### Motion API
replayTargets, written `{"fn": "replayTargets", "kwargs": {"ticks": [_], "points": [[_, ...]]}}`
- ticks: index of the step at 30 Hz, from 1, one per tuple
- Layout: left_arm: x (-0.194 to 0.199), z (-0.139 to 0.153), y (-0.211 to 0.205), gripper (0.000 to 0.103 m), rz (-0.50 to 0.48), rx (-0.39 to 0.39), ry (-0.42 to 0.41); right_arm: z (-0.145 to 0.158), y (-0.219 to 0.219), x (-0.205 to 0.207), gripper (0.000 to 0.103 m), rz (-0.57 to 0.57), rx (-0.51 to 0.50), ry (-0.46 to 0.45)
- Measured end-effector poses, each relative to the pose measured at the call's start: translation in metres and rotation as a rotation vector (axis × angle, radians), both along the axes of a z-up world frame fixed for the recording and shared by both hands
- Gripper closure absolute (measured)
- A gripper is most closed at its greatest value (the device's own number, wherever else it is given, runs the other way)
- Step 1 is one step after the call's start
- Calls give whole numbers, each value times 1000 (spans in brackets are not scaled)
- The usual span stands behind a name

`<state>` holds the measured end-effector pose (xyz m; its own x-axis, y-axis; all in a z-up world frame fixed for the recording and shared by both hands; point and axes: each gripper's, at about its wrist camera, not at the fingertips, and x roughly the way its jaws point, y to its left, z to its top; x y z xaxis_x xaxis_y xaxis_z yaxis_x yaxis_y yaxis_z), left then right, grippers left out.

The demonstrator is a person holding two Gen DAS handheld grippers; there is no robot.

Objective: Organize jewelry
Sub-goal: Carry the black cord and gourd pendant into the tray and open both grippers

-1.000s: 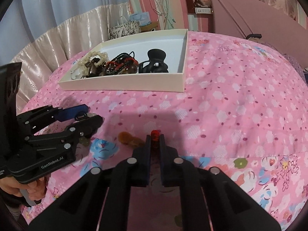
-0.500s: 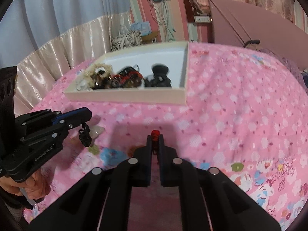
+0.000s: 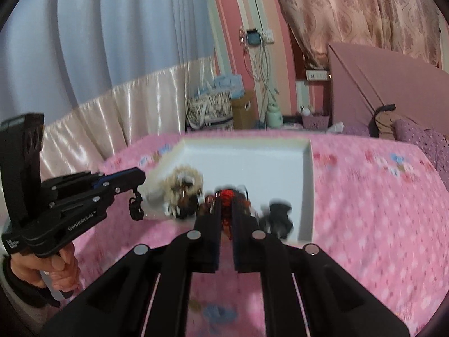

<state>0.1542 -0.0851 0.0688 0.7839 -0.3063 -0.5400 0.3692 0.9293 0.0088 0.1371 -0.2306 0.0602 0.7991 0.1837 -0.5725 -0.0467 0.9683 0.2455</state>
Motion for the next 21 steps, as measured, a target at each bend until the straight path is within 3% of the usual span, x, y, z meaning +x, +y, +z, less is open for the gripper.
{"fn": "replayTargets", "kwargs": {"ticks": [6, 13, 17, 21], "points": [[35, 8, 27, 102, 58, -60, -14, 4, -4, 40, 98, -6, 61, -54], [73, -24, 34, 102, 66, -117, 24, -38, -3, 66, 98, -28, 122, -48], [75, -56, 26, 102, 88, -45, 22, -57, 11, 71, 98, -23, 61, 3], [77, -70, 22, 102, 67, -41, 28, -72, 15, 71, 97, -32, 27, 41]]}}
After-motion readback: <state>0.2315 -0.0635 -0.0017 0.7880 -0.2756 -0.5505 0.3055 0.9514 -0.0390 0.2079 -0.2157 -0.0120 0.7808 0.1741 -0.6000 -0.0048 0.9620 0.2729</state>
